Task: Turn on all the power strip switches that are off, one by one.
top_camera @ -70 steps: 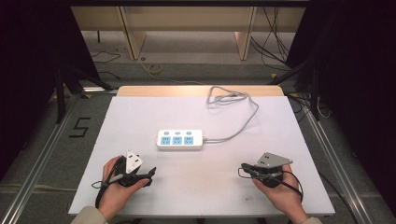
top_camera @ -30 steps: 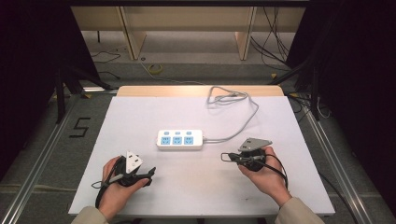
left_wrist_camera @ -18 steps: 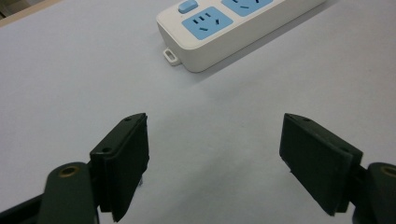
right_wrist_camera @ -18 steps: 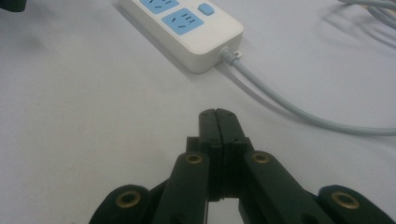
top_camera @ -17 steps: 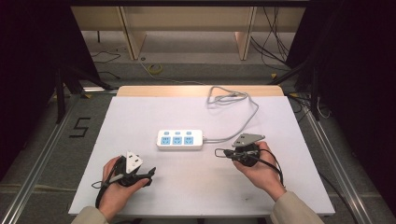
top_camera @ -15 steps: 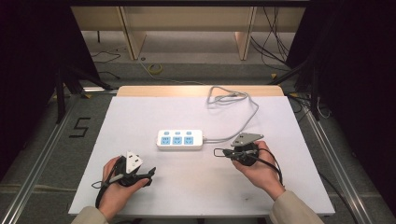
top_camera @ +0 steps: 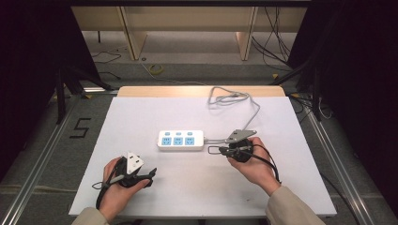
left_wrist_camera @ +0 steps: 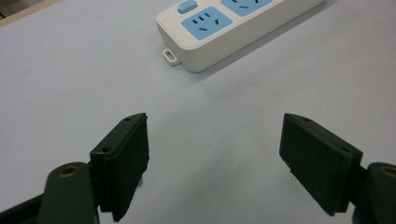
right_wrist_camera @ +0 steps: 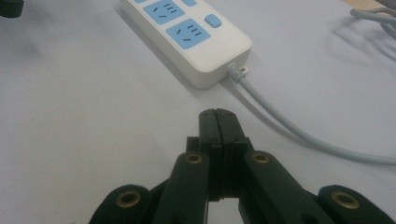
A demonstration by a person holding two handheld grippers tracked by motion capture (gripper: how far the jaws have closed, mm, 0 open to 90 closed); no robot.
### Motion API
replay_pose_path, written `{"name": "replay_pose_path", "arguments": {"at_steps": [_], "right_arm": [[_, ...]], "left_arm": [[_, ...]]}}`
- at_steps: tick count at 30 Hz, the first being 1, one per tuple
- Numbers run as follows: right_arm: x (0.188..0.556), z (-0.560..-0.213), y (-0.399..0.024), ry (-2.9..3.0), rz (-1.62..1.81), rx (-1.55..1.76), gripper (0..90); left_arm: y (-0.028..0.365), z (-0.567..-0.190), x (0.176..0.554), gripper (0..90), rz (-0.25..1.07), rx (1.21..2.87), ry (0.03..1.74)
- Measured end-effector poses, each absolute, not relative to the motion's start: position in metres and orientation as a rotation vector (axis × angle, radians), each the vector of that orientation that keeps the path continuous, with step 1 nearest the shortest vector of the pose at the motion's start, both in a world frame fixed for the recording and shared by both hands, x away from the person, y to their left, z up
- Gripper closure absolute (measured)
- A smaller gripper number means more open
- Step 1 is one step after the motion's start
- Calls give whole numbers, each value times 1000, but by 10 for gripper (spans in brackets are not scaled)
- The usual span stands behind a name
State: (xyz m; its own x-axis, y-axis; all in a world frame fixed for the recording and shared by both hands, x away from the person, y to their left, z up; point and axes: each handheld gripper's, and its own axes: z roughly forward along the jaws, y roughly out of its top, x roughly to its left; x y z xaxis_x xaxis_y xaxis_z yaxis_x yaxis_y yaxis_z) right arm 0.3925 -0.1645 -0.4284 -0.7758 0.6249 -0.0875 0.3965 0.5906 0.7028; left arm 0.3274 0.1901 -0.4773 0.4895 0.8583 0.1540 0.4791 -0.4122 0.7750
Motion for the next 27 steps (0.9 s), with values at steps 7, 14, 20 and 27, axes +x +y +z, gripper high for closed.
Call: {"name": "replay_pose_path", "arguments": {"at_steps": [7, 14, 20, 27], "right_arm": [[397, -427, -157, 2503, 981, 817, 900], [401, -427, -151, 2505, 976, 817, 900], [405, -423, -146, 2508, 972, 816, 900], [411, -420, -139, 2513, 965, 816, 900]], "left_arm": [[190, -477, 327, 240, 726, 2064, 1096], [190, -477, 327, 240, 725, 2063, 1097], [189, -478, 327, 240, 725, 2065, 1095], [189, -478, 328, 240, 723, 2068, 1093]]}}
